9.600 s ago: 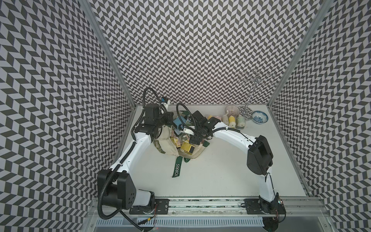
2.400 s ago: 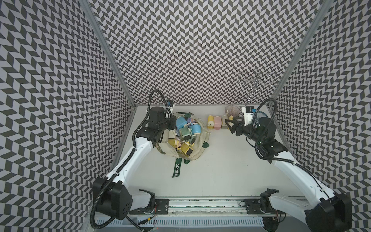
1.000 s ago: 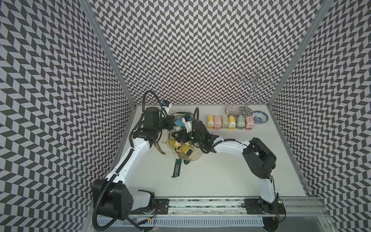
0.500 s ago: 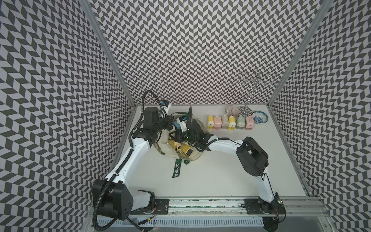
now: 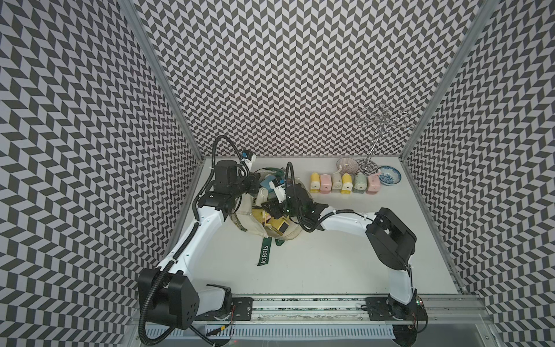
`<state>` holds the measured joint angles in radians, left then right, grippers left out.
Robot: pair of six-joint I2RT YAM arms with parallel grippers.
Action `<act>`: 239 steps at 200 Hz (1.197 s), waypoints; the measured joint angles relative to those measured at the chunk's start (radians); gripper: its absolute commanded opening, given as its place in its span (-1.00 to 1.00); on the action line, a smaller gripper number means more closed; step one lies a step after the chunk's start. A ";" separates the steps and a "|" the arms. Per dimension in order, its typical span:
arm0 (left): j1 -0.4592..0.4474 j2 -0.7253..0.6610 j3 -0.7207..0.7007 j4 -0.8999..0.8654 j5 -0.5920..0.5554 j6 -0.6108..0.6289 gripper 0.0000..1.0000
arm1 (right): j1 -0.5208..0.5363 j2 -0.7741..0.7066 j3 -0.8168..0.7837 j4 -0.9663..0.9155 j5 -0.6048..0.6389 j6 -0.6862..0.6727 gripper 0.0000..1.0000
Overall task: Take out the pencil sharpeners from the tote bags
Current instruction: Pick up the pencil sharpener from the canvas bag.
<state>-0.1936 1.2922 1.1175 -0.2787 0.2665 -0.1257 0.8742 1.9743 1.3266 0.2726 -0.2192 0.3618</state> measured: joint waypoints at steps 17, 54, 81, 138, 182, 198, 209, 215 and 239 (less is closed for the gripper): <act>0.000 0.000 0.000 0.000 0.000 0.000 -1.00 | 0.000 -0.010 -0.013 0.026 0.008 -0.010 0.17; 0.000 0.000 0.000 0.000 0.000 0.000 -1.00 | 0.000 0.005 0.016 0.018 0.036 0.019 0.42; 0.000 0.000 0.000 0.000 0.000 0.000 -1.00 | 0.000 0.068 0.106 -0.002 0.050 0.051 0.47; 0.008 0.001 0.000 -0.006 -0.014 -0.001 -1.00 | -0.004 0.174 0.227 -0.013 0.063 0.119 0.29; 0.012 0.002 0.000 -0.014 -0.026 -0.003 -1.00 | -0.010 0.217 0.285 -0.021 0.067 0.111 0.13; 0.012 0.002 0.000 -0.014 -0.026 -0.003 -1.00 | -0.012 0.217 0.277 -0.015 0.061 0.093 -0.01; 0.012 0.002 0.000 -0.014 -0.026 -0.003 -1.00 | -0.014 0.214 0.262 0.002 0.060 0.080 -0.10; 0.012 0.002 0.000 -0.014 -0.026 -0.003 -1.00 | -0.014 0.212 0.251 0.010 0.060 0.073 -0.15; 0.012 0.002 0.000 -0.014 -0.026 -0.004 -1.00 | -0.014 0.201 0.223 0.021 0.058 0.057 -0.29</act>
<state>-0.1814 1.2942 1.1175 -0.2932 0.2405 -0.1295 0.8597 2.1750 1.5497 0.2935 -0.1612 0.4191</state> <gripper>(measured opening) 0.048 0.376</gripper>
